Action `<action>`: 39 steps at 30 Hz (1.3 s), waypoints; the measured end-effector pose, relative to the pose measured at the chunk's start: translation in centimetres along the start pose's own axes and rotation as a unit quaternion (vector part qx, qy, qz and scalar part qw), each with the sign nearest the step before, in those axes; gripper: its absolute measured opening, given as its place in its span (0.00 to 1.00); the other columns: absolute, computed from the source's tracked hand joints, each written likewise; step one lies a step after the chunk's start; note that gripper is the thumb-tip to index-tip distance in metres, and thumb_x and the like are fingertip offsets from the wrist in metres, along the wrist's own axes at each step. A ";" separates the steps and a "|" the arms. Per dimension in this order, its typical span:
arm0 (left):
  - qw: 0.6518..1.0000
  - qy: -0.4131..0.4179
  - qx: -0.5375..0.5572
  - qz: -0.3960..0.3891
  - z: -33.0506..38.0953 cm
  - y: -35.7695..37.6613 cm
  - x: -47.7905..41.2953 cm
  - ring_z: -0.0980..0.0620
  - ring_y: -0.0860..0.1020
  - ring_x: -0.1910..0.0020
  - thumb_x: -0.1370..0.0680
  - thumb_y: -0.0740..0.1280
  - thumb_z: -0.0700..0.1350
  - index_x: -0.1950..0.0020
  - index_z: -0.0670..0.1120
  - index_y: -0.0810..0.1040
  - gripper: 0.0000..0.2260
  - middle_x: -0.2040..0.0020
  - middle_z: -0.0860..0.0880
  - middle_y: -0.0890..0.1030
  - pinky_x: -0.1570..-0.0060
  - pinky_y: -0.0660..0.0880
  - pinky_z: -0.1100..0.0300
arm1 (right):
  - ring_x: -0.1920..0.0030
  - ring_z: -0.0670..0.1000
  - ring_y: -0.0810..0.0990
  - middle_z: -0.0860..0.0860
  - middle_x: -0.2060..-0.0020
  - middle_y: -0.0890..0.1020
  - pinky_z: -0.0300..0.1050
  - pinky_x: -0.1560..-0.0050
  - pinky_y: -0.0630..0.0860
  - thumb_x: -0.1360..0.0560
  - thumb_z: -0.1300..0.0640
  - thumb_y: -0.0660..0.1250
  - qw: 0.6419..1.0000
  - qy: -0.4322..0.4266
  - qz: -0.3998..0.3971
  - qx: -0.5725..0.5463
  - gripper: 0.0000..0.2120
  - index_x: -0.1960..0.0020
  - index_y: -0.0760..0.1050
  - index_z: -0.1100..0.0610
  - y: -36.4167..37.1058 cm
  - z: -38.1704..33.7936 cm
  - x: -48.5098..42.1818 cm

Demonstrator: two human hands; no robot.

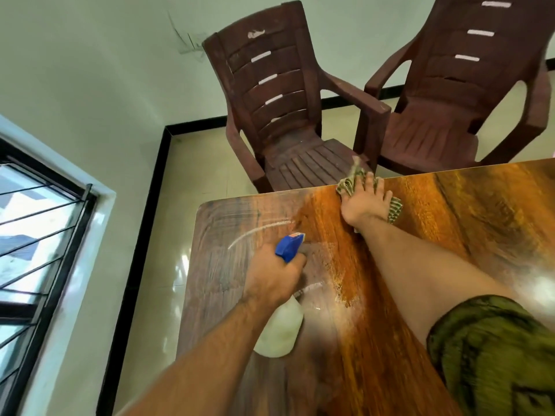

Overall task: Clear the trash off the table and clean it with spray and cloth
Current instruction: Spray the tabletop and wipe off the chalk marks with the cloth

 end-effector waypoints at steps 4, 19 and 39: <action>0.999 0.016 -0.027 0.010 -1.2 -1.0 1.1 0.56 0.67 0.73 0.26 0.68 0.51 0.63 0.44 0.72 0.12 0.73 0.54 0.70 0.70 0.66 0.61 | 0.20 0.58 0.40 0.53 0.19 0.43 0.60 0.22 0.41 0.17 0.41 0.46 0.982 -0.183 -0.022 0.049 0.32 0.18 0.44 0.53 2.4 -8.8 3.8; 0.993 0.066 -0.036 -0.093 -4.8 -0.3 14.8 0.52 0.80 0.61 0.24 0.69 0.49 0.52 0.49 0.81 0.05 0.60 0.51 0.82 0.57 0.79 0.52 | 0.19 0.55 0.43 0.50 0.19 0.49 0.56 0.23 0.37 0.19 0.42 0.48 0.992 -0.128 0.012 0.014 0.31 0.19 0.54 0.50 9.3 -0.2 28.7; 0.948 0.139 -0.164 -0.235 -16.8 -3.8 35.9 0.47 0.79 0.60 0.25 0.67 0.51 0.55 0.50 0.78 0.05 0.61 0.50 0.81 0.60 0.74 0.57 | 0.19 0.52 0.42 0.44 0.19 0.47 0.50 0.23 0.34 0.28 0.39 0.43 0.993 -0.083 -0.057 -0.065 0.38 0.19 0.50 0.45 19.0 -0.8 59.6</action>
Point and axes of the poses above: each hand's wrist, its own x-axis away from the middle knuckle, its own y-axis out of the palm, z = x × y, the point moved 9 cm from there along -x, towards the middle knuckle
